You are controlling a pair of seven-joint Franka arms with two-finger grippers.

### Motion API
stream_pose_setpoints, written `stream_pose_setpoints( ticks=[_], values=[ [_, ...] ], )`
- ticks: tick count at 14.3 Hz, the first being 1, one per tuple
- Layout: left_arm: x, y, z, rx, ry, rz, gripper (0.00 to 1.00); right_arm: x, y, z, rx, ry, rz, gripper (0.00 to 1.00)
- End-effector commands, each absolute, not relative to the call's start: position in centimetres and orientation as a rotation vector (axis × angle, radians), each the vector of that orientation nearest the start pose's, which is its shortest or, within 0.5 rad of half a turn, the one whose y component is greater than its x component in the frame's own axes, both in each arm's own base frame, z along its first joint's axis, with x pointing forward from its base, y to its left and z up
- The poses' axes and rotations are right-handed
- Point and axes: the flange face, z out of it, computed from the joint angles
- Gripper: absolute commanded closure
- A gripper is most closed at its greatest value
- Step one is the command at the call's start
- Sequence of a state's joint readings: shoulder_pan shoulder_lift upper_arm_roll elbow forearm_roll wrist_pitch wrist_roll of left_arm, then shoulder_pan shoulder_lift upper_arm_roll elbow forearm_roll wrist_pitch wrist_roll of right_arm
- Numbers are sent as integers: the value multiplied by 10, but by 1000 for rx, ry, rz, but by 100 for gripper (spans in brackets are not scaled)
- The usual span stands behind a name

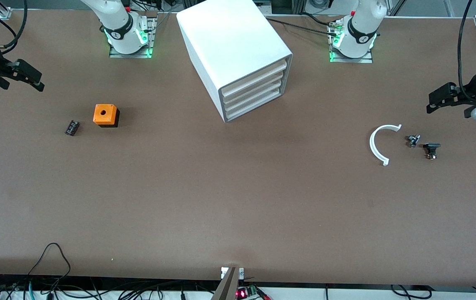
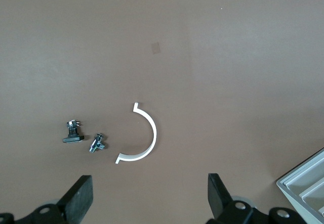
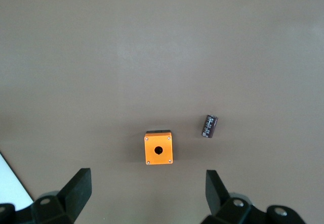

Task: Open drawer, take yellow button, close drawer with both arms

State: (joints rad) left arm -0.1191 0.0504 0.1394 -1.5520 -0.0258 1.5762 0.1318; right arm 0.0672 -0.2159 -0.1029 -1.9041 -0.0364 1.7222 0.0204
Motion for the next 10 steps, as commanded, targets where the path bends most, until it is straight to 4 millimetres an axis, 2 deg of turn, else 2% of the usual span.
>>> stream_pose_setpoints(
  ticks=[1,5,6,8,10],
  values=[
    [572,6,611,-3179,198,47,0,483,-25,593,-3166,52,-76,0],
    [572,4,598,-3182,205,88,0,482,-25,596,-3167,51,-49,0],
    [576,1,573,-3181,219,158,0,482,-25,597,-3167,50,-37,0],
    [582,-24,534,-3187,284,257,0,481,-24,597,-3166,51,4,0],
    [583,-30,532,-3215,292,252,0,479,-24,595,-3166,54,31,0]
  ],
)
